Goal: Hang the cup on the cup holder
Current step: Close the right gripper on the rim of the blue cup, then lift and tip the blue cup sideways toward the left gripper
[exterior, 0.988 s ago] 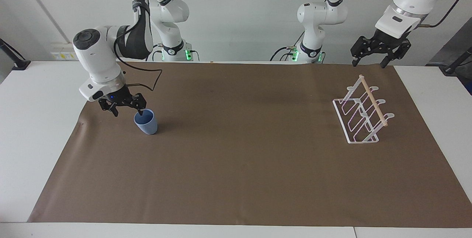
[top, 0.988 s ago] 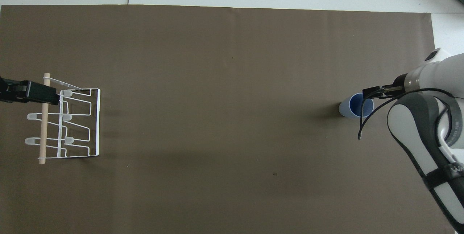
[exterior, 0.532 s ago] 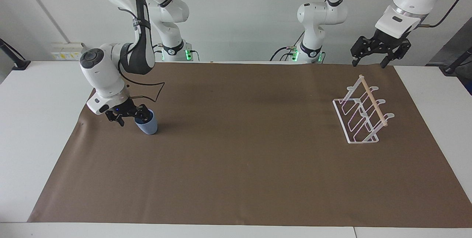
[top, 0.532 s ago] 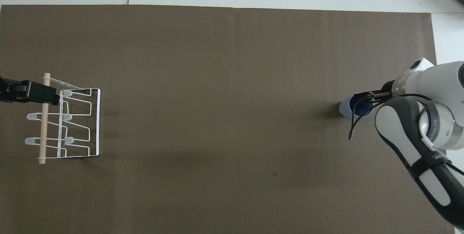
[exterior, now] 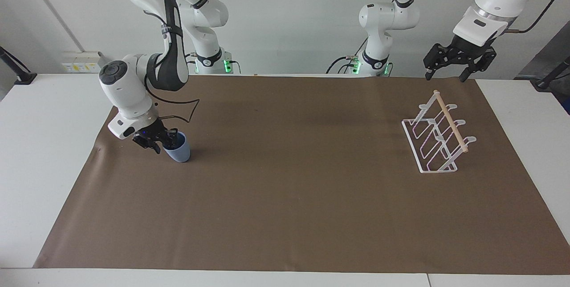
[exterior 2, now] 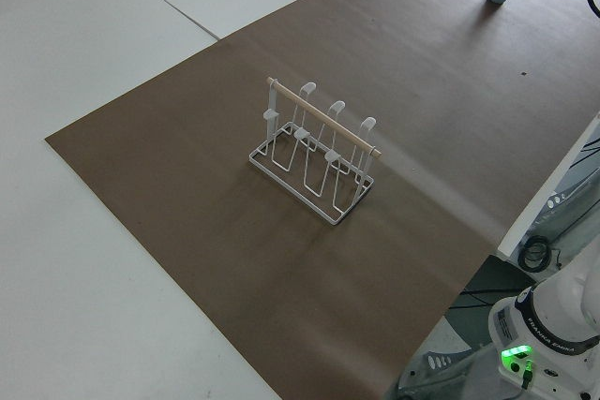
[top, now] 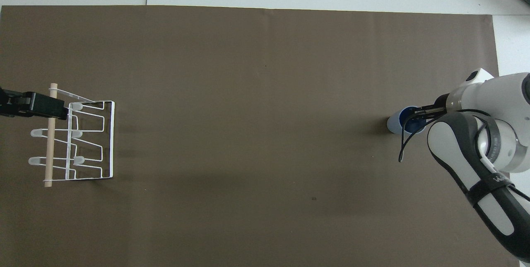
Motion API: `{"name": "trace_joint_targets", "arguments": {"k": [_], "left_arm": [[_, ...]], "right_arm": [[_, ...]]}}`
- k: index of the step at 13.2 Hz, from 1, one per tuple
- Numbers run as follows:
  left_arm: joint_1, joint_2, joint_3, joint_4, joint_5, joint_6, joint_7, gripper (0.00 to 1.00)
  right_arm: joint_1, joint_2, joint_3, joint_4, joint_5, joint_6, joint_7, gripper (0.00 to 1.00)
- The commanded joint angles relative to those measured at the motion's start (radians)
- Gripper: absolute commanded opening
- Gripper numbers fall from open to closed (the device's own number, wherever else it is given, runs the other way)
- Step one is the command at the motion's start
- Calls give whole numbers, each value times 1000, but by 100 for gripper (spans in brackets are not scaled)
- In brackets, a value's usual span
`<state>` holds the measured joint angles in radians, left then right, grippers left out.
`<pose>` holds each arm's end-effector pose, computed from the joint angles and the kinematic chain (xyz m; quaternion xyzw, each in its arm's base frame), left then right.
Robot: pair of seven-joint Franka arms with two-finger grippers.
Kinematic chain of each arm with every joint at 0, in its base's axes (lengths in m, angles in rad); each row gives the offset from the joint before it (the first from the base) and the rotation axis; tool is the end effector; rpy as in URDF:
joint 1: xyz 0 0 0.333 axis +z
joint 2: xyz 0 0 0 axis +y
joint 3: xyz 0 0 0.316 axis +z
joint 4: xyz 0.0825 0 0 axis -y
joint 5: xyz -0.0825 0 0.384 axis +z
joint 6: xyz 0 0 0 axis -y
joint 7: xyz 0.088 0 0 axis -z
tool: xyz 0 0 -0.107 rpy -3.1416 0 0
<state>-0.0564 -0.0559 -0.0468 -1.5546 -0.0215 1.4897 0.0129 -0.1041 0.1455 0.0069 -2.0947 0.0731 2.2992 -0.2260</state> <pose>0.5257 -0.0577 0.6553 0.9982 -0.0588 -0.0050 0.0092 0.5714 -0.0542 0.3585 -0.9983 -0.0408 -0.0337 0.0234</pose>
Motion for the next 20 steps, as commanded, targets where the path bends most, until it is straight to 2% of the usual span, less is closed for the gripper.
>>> {"name": "trace_joint_targets", "arguments": {"k": [1, 3, 4, 6, 10, 13, 15, 18, 20], "left_arm": [[9, -25, -7, -27, 18, -6, -10, 100], [9, -25, -7, -27, 18, -6, -8, 100], [9, -25, -7, -27, 18, -6, -10, 100], [9, -25, -7, -27, 18, -6, -8, 100], [9, -25, -7, -27, 18, -6, -8, 100], [9, -25, -7, -27, 18, -6, -8, 100], [9, -25, -7, -27, 18, -6, -10, 100], [9, -25, -7, -27, 18, -6, -10, 100], [9, -27, -7, -27, 18, -6, -8, 100]], "right_arm": [[-14, -23, 11, 13, 40, -43, -38, 45], [-14, -23, 10, 19, 40, -47, -38, 41], [-14, -23, 10, 19, 40, -46, -38, 34], [-16, -23, 10, 18, 42, -46, -39, 0], [-14, -27, 15, 27, 43, -58, -33, 0], [-2, -44, 22, 125, 43, -180, -29, 0], [17, -82, 33, 153, 48, -190, -26, 0], [18, -112, 73, 176, 129, -193, 17, 0], [18, -115, 93, 205, 199, -240, 82, 0]]}}
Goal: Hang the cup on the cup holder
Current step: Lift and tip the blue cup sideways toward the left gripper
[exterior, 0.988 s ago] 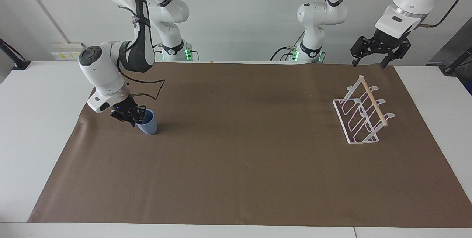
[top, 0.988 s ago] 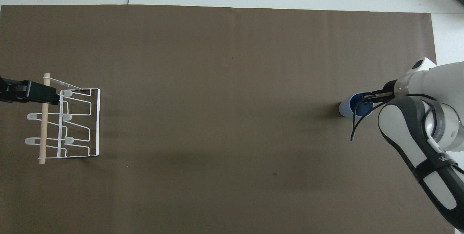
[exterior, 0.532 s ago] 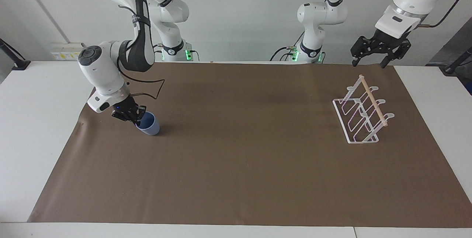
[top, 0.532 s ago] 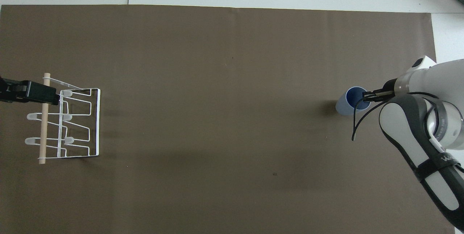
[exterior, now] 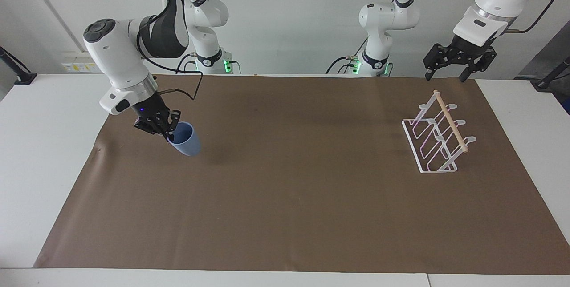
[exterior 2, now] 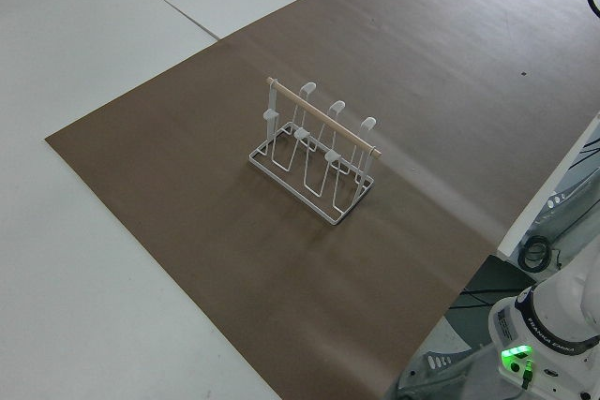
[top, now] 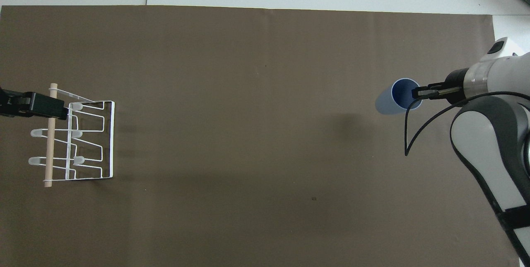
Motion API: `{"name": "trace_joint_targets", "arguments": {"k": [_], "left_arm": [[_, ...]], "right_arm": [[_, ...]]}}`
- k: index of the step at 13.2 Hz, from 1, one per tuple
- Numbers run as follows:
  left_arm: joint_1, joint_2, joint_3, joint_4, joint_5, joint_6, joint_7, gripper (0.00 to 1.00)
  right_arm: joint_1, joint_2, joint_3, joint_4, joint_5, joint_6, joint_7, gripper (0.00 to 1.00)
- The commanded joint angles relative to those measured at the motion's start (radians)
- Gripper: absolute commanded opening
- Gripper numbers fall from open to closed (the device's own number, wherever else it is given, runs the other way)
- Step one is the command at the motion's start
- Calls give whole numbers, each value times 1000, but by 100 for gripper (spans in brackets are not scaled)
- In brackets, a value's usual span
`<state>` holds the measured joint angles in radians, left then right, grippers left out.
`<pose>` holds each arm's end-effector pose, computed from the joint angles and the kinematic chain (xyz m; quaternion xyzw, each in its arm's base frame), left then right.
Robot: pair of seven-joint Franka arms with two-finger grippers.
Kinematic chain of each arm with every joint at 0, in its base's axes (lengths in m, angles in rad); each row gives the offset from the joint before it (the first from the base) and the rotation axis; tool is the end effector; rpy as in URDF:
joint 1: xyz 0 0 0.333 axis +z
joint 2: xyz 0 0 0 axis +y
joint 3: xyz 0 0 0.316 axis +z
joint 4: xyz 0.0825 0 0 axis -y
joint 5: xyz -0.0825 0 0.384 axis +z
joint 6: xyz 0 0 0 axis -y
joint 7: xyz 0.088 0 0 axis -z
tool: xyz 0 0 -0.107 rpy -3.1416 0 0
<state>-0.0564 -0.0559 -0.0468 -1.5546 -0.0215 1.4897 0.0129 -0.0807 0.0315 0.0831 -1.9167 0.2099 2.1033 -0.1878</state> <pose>0.5257 -0.0577 0.6553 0.9982 -0.0588 -0.0050 0.0092 0.5836 0.0109 0.4904 -0.9913 -0.0482 -0.0855 0.0879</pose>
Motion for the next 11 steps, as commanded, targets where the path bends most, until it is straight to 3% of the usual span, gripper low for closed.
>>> {"name": "trace_joint_targets", "arguments": {"k": [1, 3, 7, 11], "left_arm": [[9, -27, -7, -27, 18, -6, -8, 100], [9, -25, -7, -27, 18, -6, -10, 100], [9, -25, -7, -27, 18, -6, -8, 100], [0, -25, -11, -27, 18, -12, -16, 100]], "right_arm": [[-5, 1, 20, 37, 133, -69, 47, 0], [-5, -2, 24, 38, 279, -86, 57, 0], [-5, -5, 24, 27, 447, -159, 56, 0], [33, -4, 24, -54, 699, -152, 27, 0]]}}
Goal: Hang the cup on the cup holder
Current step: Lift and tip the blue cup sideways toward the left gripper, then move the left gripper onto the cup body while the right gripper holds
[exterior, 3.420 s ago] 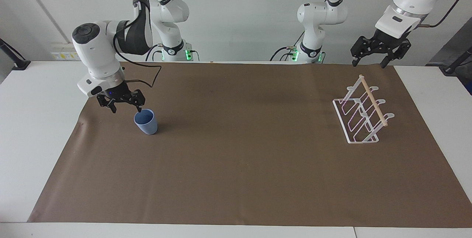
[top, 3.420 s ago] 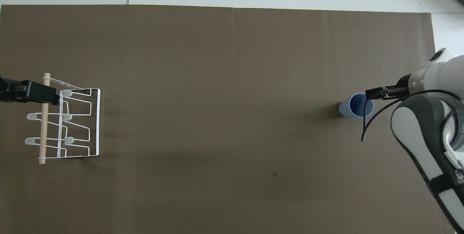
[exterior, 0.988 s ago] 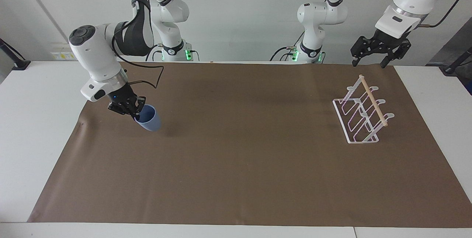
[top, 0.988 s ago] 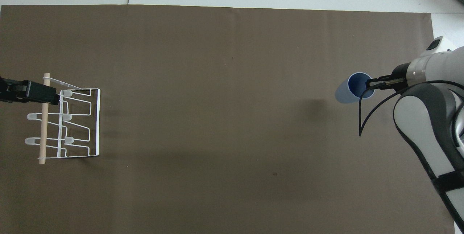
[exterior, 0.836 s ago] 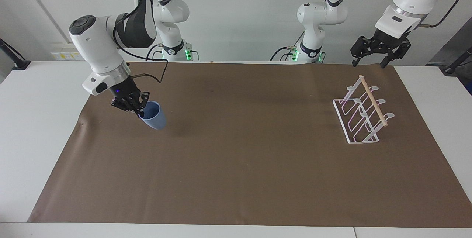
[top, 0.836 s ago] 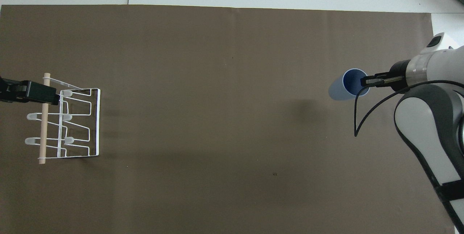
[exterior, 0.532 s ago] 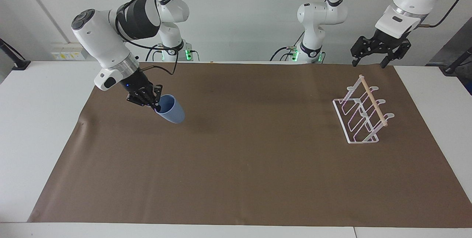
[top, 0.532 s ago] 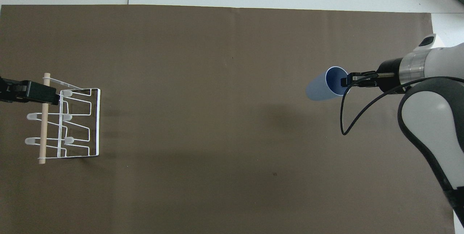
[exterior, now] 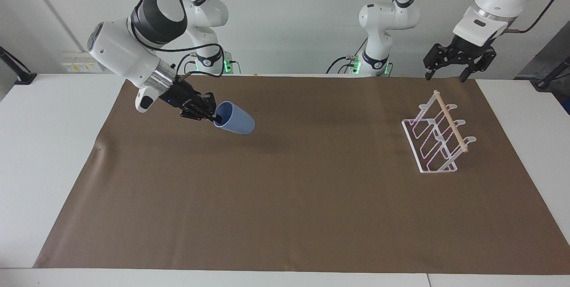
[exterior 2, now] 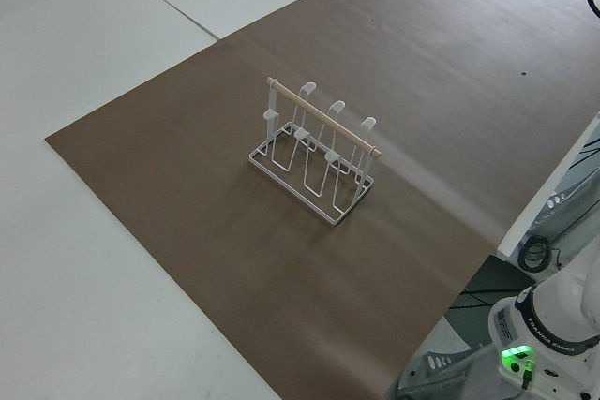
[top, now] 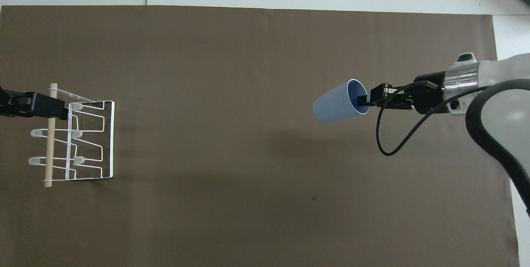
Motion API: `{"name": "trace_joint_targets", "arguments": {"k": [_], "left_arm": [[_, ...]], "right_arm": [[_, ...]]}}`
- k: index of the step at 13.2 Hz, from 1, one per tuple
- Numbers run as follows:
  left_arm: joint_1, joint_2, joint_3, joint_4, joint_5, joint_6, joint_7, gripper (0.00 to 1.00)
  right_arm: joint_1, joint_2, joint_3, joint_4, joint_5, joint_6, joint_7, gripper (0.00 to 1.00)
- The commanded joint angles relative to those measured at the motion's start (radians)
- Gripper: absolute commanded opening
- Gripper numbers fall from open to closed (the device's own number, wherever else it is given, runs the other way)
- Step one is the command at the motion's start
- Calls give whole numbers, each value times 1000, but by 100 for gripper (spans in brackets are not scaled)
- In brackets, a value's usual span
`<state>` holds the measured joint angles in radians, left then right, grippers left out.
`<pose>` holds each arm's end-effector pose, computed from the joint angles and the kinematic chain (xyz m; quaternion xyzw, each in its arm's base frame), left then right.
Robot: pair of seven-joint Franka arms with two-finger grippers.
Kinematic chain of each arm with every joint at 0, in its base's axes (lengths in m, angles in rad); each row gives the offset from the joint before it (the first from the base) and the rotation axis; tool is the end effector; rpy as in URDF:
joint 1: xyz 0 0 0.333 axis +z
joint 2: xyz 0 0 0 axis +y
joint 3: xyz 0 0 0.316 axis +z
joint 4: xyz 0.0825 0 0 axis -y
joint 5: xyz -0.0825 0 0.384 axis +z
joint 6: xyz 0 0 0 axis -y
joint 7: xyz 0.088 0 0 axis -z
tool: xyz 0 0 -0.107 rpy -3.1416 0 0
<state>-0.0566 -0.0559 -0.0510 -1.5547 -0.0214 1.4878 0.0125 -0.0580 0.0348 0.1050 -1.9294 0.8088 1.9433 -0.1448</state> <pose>0.5252 -0.0601 0.6550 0.9981 -0.0608 -0.0060 0.0090 0.5706 0.0752 0.4857 -0.9285 0.0584 -0.0082 0.3667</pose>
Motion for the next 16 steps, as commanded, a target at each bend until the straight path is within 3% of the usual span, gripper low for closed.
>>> {"name": "trace_joint_targets", "arguments": {"k": [1, 4, 9, 16], "left_arm": [[-5, -25, -7, -27, 18, -5, -20, 100], [-55, -24, -24, -27, 5, 37, -258, 100], [-81, -19, -24, -31, -205, 104, -821, 100], [-221, -2, -30, -33, -363, 321, -1687, 100]], "right_arm": [[38, -7, 2, -51, 156, 19, -18, 0], [73, -7, 2, -82, 332, 57, -25, 0], [113, -19, 2, -146, 671, 75, -142, 0], [202, -49, 2, -189, 910, 66, -165, 0]]}}
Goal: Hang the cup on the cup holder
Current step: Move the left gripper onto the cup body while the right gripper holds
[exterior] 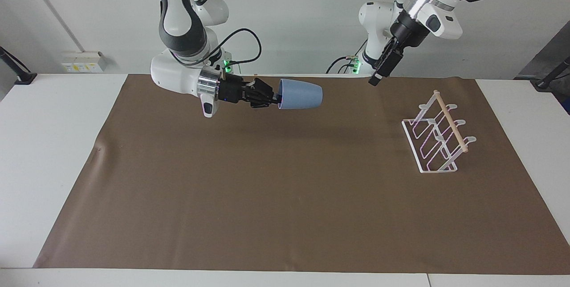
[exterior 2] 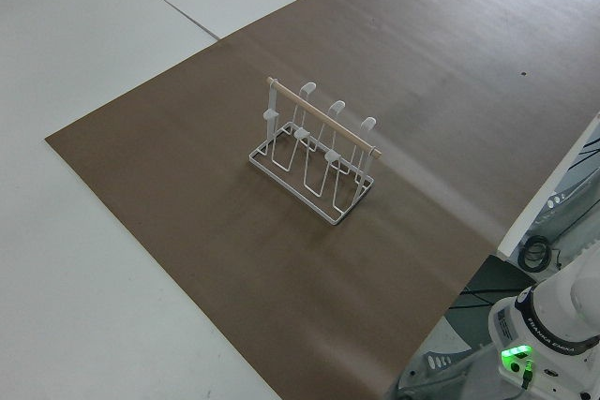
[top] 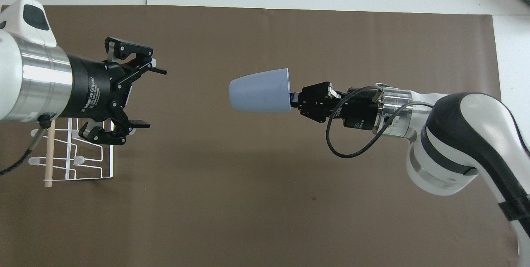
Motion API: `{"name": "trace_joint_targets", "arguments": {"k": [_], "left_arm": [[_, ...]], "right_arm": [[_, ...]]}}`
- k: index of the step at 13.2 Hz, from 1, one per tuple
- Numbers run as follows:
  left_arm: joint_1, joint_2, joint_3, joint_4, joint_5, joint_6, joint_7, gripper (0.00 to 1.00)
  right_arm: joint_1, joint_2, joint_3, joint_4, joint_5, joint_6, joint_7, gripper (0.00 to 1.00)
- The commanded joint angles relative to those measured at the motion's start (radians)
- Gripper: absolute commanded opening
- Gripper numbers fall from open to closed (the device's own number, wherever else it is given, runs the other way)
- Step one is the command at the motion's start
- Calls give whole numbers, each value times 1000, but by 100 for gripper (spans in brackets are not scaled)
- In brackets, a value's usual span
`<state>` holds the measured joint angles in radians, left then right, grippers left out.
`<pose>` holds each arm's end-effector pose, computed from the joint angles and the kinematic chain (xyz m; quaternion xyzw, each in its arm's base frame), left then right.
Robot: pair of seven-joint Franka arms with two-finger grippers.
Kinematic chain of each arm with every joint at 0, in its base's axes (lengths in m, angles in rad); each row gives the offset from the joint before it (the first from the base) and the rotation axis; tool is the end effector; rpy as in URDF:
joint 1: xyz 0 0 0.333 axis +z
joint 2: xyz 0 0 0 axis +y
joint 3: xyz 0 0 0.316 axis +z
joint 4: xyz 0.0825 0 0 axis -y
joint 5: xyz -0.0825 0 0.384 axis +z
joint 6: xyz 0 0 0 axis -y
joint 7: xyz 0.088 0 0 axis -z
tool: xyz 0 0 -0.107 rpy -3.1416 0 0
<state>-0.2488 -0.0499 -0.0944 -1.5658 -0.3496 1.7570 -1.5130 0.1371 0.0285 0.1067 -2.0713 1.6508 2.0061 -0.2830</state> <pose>0.5131 -0.2173 0.6784 0.8093 0.5493 -0.0661 0.1974 0.5435 0.1963 0.4653 -0.7419 0.1527 0.0194 0.6526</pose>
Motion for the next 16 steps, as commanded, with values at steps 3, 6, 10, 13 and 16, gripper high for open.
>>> {"name": "trace_joint_targets", "arguments": {"k": [3, 6, 10, 13, 16], "left_arm": [[-59, 12, 12, -34, -95, 171, -389, 100], [-111, 80, 5, -22, -124, 200, -443, 100], [-141, 99, 1, -31, -126, 239, -484, 100], [-159, 99, 1, -49, -124, 292, -507, 100], [-175, 99, 1, -76, -121, 303, -521, 100]], "right_arm": [[42, -59, 1, -79, 136, 3, -27, 0], [44, -67, 1, -92, 138, 2, -27, 0], [42, -67, 1, -92, 138, -3, -27, 0], [42, -67, 1, -92, 138, -1, -27, 0], [42, -67, 1, -92, 138, 0, -27, 0]]}}
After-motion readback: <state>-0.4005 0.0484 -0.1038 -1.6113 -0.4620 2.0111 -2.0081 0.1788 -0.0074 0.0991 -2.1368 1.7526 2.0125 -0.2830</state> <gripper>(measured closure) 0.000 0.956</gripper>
